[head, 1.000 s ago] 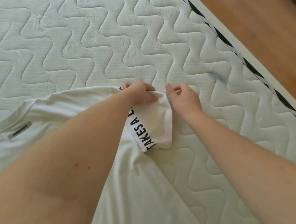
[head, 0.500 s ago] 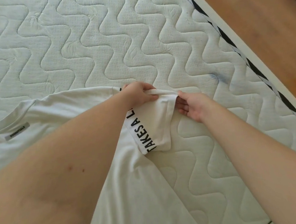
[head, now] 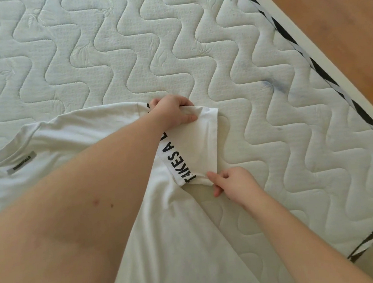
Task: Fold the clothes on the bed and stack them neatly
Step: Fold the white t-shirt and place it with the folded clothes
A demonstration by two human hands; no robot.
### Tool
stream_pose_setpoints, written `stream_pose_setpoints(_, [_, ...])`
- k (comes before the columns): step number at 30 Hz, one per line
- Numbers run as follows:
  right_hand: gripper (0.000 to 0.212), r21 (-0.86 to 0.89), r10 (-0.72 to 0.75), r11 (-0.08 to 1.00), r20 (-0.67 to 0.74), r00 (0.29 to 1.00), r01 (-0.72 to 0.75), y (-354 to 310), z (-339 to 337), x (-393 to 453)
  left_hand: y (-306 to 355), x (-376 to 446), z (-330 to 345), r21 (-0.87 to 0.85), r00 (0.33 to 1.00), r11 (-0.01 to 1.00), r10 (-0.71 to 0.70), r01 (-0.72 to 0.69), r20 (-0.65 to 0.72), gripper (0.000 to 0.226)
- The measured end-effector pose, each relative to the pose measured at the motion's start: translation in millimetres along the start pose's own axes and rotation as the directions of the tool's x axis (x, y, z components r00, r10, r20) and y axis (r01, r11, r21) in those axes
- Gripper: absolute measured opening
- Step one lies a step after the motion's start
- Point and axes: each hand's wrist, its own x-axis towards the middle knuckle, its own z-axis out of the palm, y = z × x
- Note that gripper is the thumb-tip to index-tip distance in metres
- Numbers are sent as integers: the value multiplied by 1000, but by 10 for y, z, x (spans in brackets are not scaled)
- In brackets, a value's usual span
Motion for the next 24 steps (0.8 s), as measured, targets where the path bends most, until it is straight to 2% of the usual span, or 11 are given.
stream_pose_setpoints(3, [41,236,-25,972,33,999,16,100,104,-32,-8,4,3,24,1000,1000,1,-1,-3,21])
stream_pose_setpoints(6, [53,460,7,888,27,1000,-19,110,102,10,15,15,13,102,999,994,38,-37,-8,24])
stream_pose_setpoints(8, [61,449,53,891,33,998,-62,101,94,63,19,34,28,245,993,963,116,-110,-12,30])
stream_pose_setpoints(10, [63,366,84,925,50,995,-96,87,98,100,42,26,73,364,988,922,151,-133,-21,35])
stream_pose_setpoints(13, [61,321,108,939,61,992,-122,62,97,113,100,-128,189,408,979,905,178,-122,-103,40])
stream_pose_setpoints(16, [60,322,94,941,49,994,-105,60,94,102,75,-468,280,351,916,916,296,-192,-271,47])
stream_pose_setpoints(20, [61,299,98,949,26,995,-102,90,151,132,-173,-1179,467,459,807,825,498,-328,-318,32])
stream_pose_setpoints(21, [62,298,103,949,18,994,-104,82,155,131,-226,-1340,545,500,813,808,499,-311,-301,31])
stream_pose_setpoints(24, [65,301,62,952,-19,998,-54,81,145,94,-294,-1633,771,595,927,780,344,-194,-149,33])
